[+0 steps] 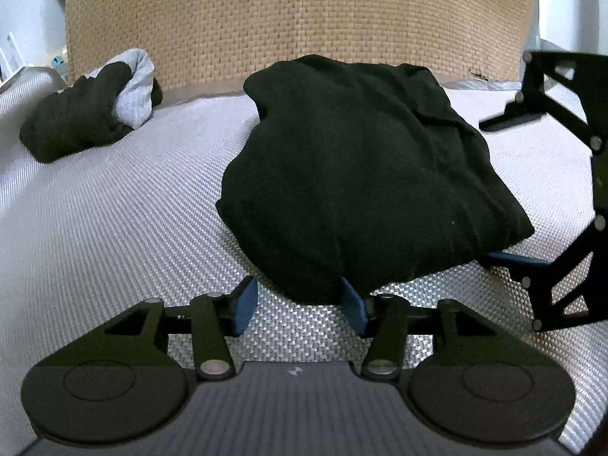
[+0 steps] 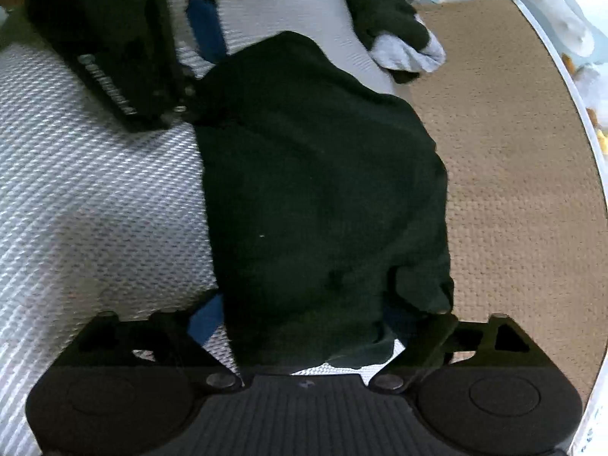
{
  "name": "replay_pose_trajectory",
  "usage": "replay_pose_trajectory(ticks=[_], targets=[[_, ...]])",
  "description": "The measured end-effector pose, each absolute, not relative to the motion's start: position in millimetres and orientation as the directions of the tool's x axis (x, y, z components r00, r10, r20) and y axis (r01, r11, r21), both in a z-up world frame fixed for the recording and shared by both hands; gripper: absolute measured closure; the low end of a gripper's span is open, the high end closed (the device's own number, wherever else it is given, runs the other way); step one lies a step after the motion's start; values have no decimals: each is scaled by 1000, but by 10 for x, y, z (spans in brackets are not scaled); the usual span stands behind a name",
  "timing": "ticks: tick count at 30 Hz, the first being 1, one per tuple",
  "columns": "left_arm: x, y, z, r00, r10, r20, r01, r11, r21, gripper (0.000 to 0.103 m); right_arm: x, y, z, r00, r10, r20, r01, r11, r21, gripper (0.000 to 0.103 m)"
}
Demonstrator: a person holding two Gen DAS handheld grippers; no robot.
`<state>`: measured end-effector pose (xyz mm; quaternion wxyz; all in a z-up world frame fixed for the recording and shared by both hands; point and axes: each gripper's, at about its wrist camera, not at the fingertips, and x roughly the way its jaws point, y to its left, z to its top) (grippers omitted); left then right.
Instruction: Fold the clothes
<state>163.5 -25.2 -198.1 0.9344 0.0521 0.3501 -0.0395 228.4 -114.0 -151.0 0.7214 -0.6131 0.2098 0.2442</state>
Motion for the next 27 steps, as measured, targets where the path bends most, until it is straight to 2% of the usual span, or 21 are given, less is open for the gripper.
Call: replay_pose_trajectory(ticks=[8,14,15,17,24,27], targets=[[1645,-225,-1982,751,-44,-659,114,991,64,48,2403,-1088,-1533,803,85,-590,-595,174,-785,1],[1635,-212,-1980,750,-47,-660,117,991,62,48,2401,-1069,-1559,805,100,-584,-593,133,-794,1],[1632,-212,-1980,750,-48,-660,118,991,62,48,2396,-1065,-1551,802,97,-590,-598,127,-791,3],[1636,-204,-1978,749,-53,-661,120,991,57,48,2324,-1067,-1517,778,97,-621,-629,105,-770,20],[1642,-210,-1979,747,-55,-662,123,991,56,47,2168,-1122,-1413,723,113,-682,-691,111,-714,21],[1637,-215,-1979,747,-55,-662,124,991,57,47,2189,-1091,-1473,750,99,-654,-662,100,-743,16]])
